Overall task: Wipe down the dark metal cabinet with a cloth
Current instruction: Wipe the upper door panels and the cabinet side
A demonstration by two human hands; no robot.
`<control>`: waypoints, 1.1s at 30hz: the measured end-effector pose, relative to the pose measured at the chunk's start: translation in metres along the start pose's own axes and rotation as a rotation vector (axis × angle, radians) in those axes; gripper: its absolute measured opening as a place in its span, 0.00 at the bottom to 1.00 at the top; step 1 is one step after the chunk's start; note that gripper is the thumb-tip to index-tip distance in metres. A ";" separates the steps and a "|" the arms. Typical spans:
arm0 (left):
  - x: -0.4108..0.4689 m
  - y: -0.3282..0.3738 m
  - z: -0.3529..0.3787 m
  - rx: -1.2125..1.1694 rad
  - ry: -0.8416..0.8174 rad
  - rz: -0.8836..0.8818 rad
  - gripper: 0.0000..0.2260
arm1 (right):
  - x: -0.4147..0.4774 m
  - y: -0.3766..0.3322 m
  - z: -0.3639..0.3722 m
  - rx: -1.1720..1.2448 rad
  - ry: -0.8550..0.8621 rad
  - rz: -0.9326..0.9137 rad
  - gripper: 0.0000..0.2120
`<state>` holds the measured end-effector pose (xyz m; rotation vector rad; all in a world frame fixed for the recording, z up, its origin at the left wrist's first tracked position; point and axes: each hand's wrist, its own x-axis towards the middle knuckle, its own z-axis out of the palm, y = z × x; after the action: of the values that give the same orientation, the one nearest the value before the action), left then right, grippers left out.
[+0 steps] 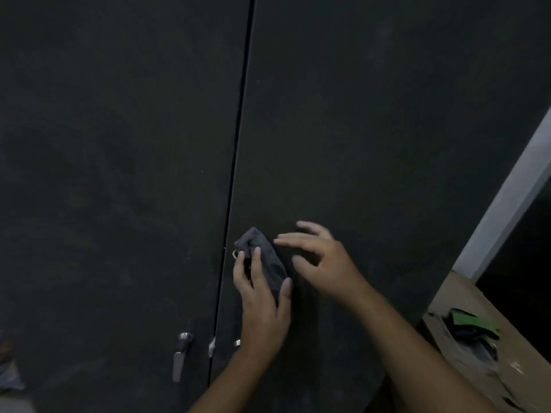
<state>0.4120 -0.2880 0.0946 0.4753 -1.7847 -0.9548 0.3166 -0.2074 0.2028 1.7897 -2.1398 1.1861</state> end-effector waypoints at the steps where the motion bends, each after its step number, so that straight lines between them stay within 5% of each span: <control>1: 0.004 0.002 0.008 -0.002 0.066 -0.016 0.30 | -0.003 0.008 -0.020 -0.162 0.045 -0.118 0.22; 3: 0.016 0.003 0.018 0.025 0.248 -0.041 0.24 | -0.010 0.030 -0.064 -0.407 0.133 -0.329 0.21; 6: 0.030 0.003 0.032 0.049 0.453 -0.069 0.20 | -0.028 0.062 -0.138 -0.746 0.228 -0.344 0.22; 11: 0.018 0.017 0.082 0.009 0.497 -0.017 0.25 | -0.047 0.129 -0.222 -1.084 0.280 -0.411 0.25; 19: -0.014 0.055 0.197 0.245 0.279 0.337 0.22 | -0.035 0.173 -0.207 -0.964 0.522 -0.533 0.24; 27: -0.045 0.054 0.241 0.575 -0.290 0.996 0.22 | -0.033 0.181 -0.216 -0.904 0.544 -0.610 0.21; 30: -0.029 0.063 0.232 0.559 -0.218 1.009 0.19 | -0.034 0.183 -0.217 -0.887 0.529 -0.622 0.21; 33: -0.014 0.087 0.237 0.429 -0.015 0.801 0.23 | -0.035 0.183 -0.222 -0.704 0.474 -0.623 0.21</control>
<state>0.2125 -0.1337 0.1140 -0.0163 -1.9477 -0.0186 0.0821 -0.0430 0.2484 1.4671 -1.3249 0.5217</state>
